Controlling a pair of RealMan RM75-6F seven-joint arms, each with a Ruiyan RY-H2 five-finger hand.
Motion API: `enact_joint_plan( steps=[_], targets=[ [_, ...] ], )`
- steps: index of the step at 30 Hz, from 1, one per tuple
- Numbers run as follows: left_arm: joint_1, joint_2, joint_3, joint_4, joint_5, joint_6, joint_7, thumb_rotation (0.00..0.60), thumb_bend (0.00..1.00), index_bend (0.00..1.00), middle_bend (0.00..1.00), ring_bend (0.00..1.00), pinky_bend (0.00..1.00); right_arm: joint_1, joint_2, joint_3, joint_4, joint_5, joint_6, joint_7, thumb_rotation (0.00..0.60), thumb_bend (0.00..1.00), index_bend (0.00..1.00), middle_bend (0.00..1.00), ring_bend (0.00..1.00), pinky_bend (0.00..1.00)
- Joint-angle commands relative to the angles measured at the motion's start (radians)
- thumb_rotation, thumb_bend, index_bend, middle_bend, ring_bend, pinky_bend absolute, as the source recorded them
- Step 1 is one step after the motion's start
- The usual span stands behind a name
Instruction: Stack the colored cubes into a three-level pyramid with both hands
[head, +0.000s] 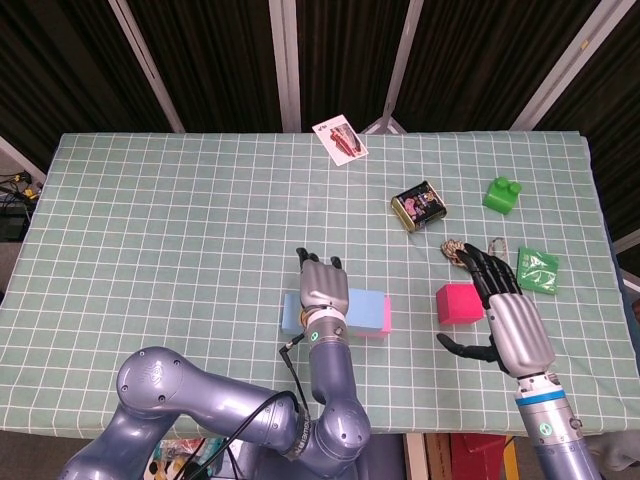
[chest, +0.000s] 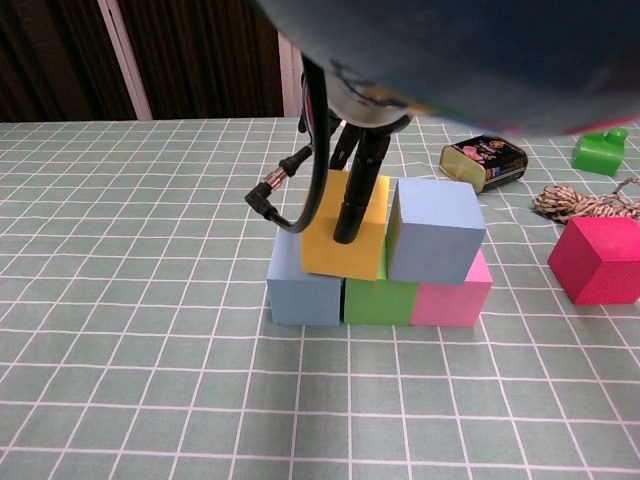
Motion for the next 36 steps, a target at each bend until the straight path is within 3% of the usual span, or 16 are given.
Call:
enact_joint_plan(
  steps=[1,36],
  targets=[
    [0.001,0.000,0.000,0.001,0.003,0.000,-0.001,0.600,0.20,0.00,0.50,0.12,0.07,0.000,0.000,0.000,-0.001,0.000,0.000,0.000,0.600,0.17,0.00,0.00,0.00,0.00],
    [0.030,0.000,0.003,-0.021,0.040,-0.023,-0.034,0.600,0.09,0.00,0.27,0.03,0.07,0.000,0.000,-0.002,0.002,0.001,-0.002,-0.002,0.600,0.17,0.00,0.00,0.00,0.00]
  ],
)
